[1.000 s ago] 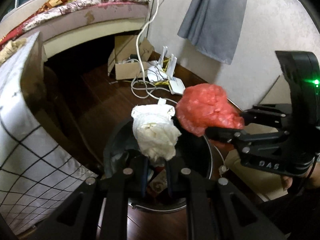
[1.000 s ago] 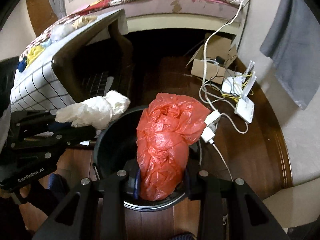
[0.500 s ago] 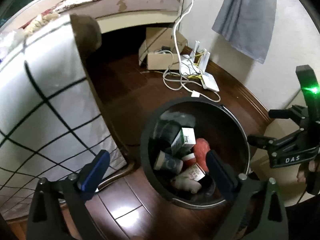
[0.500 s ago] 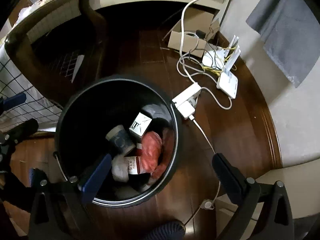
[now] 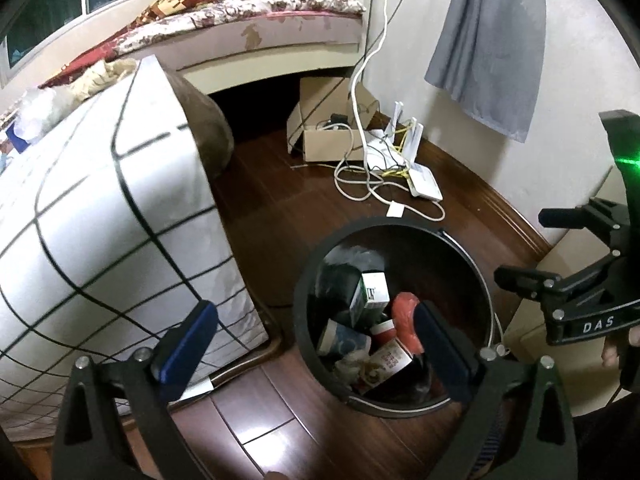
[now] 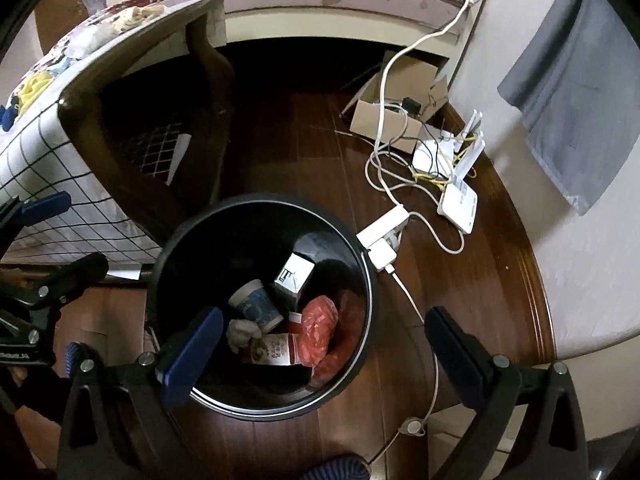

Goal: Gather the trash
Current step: 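Move both open tools back from the bin toward the table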

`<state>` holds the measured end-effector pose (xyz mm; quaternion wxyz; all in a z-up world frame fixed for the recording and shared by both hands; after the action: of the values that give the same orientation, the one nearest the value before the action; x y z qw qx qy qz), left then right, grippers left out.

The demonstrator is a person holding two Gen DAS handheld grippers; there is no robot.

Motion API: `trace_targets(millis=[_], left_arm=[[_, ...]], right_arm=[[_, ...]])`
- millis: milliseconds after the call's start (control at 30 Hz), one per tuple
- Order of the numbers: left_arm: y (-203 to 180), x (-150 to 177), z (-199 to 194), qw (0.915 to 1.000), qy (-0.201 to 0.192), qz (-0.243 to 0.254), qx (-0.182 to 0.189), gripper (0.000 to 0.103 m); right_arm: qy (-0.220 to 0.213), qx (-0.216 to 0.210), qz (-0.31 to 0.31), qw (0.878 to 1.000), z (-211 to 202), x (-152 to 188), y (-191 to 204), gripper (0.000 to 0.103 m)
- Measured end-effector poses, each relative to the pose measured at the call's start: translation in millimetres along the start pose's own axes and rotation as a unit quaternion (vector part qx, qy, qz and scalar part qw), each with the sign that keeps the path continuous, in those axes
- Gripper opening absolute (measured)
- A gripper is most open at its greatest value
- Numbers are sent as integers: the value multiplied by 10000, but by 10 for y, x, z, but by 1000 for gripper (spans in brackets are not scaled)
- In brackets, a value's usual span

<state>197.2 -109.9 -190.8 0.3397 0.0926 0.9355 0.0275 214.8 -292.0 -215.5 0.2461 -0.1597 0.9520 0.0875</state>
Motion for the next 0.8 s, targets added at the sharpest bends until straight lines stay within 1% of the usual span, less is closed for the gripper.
trace_targets(millis=[167,467,800], left_arm=[[19,-33,-100,9999,-76,94,-40,99],[111,-103,-263,9996,-236,-39,-115,99],[312,-239,-522,9980,-541,-221,-240,99]], right_arm=[[-125,-19,-137,9998,-132,-49,125,102],[-229,-3,-393,9990,-335,-94,322,102],[-473,17,-602,9971,-540,-287,503,102]])
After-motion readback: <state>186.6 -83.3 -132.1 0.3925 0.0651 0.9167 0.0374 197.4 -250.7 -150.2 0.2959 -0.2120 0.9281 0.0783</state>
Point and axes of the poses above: each gripper's, at about its wrist camera, not at the fingertips, and z roughly the way its jaws point, y to its left, x to its underside, the point moved 10 cm from there along z, roughly the way its jaws point, and after that the axes turned 12 degrees about -x, right-handed, at the moved point
